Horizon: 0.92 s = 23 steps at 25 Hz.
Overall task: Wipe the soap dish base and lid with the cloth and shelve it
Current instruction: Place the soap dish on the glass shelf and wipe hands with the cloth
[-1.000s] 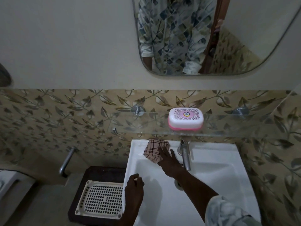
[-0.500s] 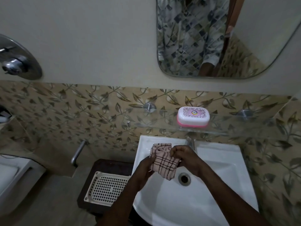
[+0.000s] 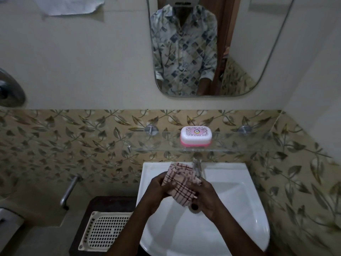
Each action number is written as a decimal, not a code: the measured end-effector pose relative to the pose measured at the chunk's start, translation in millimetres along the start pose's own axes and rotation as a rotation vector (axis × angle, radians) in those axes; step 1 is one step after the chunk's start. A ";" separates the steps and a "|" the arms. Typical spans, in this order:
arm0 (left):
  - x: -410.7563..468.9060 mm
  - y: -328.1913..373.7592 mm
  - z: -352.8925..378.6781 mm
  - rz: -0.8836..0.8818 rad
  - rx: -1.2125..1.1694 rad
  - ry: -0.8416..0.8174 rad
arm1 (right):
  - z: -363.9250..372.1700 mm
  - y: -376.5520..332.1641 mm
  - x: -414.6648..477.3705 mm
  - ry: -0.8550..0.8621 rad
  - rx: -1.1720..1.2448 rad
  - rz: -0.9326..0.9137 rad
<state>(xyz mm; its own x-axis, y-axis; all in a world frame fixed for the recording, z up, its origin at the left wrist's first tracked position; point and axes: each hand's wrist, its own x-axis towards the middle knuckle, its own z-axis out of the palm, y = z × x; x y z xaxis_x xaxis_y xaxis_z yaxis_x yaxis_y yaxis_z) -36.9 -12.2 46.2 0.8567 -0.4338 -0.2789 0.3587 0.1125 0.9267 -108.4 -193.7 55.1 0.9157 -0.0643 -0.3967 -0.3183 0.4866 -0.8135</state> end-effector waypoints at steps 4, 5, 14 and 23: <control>-2.1 13.5 19.6 -0.159 -0.085 0.219 | 2.8 -4.2 -8.1 0.081 -0.332 -0.292; -4.9 12.6 23.7 -0.169 -0.081 0.157 | 3.2 -3.5 -10.3 0.068 -0.415 -0.310; -10.2 27.3 37.6 -0.002 0.159 -0.161 | 13.2 -13.0 -2.1 0.009 -0.402 -0.248; -9.3 30.1 35.3 0.025 0.290 -0.143 | 14.9 -23.4 3.3 0.334 -0.339 -0.179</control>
<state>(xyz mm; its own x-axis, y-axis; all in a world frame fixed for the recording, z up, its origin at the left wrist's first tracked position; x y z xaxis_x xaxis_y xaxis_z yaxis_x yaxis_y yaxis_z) -47.2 -36.3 85.5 0.7959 -0.5575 -0.2362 0.2004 -0.1256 0.9716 -94.3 -192.3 79.1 0.8524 -0.4231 -0.3074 -0.2757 0.1359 -0.9516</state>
